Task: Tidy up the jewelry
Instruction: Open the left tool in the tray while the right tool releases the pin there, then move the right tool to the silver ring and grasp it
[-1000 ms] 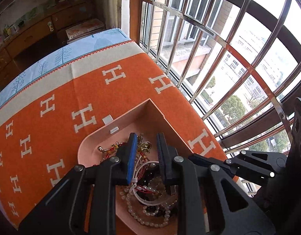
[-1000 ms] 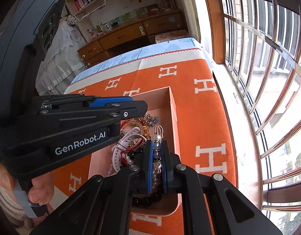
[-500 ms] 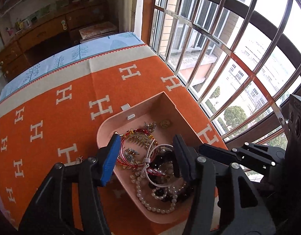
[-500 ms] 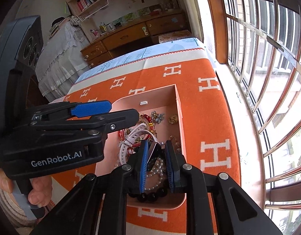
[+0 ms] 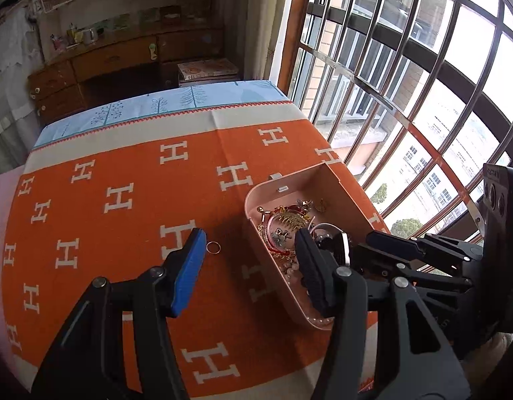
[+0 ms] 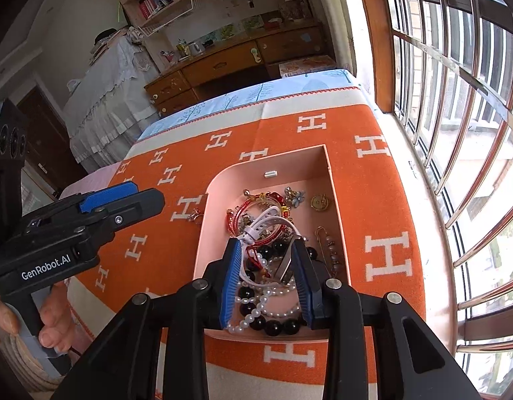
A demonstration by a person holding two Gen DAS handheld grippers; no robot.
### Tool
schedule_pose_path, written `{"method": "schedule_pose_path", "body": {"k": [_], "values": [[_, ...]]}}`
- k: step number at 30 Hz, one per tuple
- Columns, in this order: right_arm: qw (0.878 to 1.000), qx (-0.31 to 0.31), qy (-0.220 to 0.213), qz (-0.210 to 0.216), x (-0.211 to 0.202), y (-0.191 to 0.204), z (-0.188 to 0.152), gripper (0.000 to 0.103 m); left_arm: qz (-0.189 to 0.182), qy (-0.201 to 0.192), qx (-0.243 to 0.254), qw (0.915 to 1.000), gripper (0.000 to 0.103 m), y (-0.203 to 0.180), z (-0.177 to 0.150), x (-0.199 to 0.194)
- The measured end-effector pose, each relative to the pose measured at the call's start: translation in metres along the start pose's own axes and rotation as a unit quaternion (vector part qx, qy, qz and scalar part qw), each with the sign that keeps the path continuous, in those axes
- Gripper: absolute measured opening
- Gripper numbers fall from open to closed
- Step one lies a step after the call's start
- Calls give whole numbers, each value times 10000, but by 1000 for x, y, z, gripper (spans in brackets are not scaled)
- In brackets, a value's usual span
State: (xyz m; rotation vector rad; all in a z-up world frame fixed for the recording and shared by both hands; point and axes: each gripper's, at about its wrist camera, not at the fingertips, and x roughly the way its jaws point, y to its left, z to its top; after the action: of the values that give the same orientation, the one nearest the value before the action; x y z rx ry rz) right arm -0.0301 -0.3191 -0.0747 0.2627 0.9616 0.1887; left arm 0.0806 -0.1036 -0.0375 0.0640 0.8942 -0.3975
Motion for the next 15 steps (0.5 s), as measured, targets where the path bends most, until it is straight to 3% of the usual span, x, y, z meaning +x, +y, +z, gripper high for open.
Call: {"method": "schedule_pose_path", "body": {"k": [15], "values": [[9988,-458,48,187,14,79,26,32,506,-305,-642,9962,55,95,-15,-46]]}}
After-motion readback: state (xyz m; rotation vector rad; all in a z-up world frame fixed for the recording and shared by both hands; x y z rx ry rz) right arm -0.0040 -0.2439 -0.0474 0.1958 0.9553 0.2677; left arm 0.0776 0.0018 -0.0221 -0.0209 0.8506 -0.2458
